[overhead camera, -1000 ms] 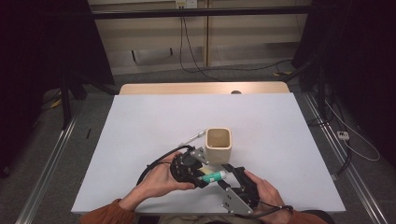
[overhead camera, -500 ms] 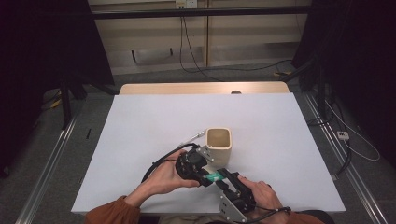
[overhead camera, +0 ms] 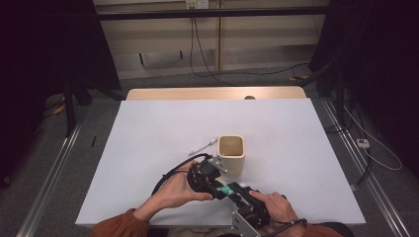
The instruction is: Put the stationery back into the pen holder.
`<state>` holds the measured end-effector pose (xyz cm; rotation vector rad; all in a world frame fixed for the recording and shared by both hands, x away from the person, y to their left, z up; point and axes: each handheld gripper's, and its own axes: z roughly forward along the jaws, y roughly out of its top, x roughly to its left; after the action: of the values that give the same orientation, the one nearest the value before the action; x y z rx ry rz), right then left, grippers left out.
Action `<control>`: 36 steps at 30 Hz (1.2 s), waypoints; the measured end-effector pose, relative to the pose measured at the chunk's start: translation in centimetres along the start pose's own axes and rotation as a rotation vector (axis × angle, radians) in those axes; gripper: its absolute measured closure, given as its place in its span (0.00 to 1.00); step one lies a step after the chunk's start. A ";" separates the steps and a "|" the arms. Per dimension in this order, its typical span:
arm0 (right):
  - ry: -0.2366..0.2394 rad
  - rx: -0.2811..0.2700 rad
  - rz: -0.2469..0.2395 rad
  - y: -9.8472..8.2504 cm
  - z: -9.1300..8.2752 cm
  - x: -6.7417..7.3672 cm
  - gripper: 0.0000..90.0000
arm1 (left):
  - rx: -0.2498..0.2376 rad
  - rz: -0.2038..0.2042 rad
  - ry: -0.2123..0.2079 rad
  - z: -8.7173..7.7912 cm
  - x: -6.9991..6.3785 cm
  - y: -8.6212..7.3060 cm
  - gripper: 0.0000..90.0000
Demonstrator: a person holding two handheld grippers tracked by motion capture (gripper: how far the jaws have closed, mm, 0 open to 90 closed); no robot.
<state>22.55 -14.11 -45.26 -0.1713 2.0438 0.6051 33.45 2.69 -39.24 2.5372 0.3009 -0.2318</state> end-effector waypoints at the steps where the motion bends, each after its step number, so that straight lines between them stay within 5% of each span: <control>1: 0.003 -0.004 0.001 0.0 0.0 0.0 0.74 | -0.012 -0.001 -0.006 0.0 0.0 -0.1 0.72; 6: 0.014 -0.010 0.030 -0.1 -0.1 -0.1 0.75 | -0.043 -0.017 -0.001 -0.1 0.1 -0.3 0.71; 11: 0.031 -0.015 0.049 -0.6 0.0 -0.7 0.75 | -0.063 -0.035 0.083 -1.0 0.1 -0.9 0.54; 12: 0.030 0.001 0.113 -0.8 -0.2 -0.5 0.75 | -0.070 -0.038 0.094 -1.2 0.2 -1.1 0.50; 19: 0.033 -0.015 0.212 -1.6 -0.3 -1.4 0.75 | -0.171 -0.092 0.135 -2.4 0.6 -3.3 0.28; 22: 0.040 -0.016 0.260 -2.0 -0.4 -1.7 0.75 | -0.203 -0.098 0.186 -3.0 0.9 -4.4 0.24; 28: 0.016 -0.039 0.352 -2.6 -0.8 -2.5 0.75 | -0.262 -0.127 0.208 -3.0 1.4 -6.3 0.13; 31: 0.032 -0.059 0.420 -2.9 -0.9 -2.8 0.75 | -0.318 -0.161 0.197 -3.1 1.6 -7.1 0.12; 36: 0.067 -0.079 0.516 -3.2 -0.9 -3.3 0.75 | -0.349 -0.190 0.236 -3.4 1.8 -8.3 0.10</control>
<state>24.74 -17.68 -43.26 0.3045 2.1372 1.0070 33.34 11.66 -41.19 2.1899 0.6190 0.0483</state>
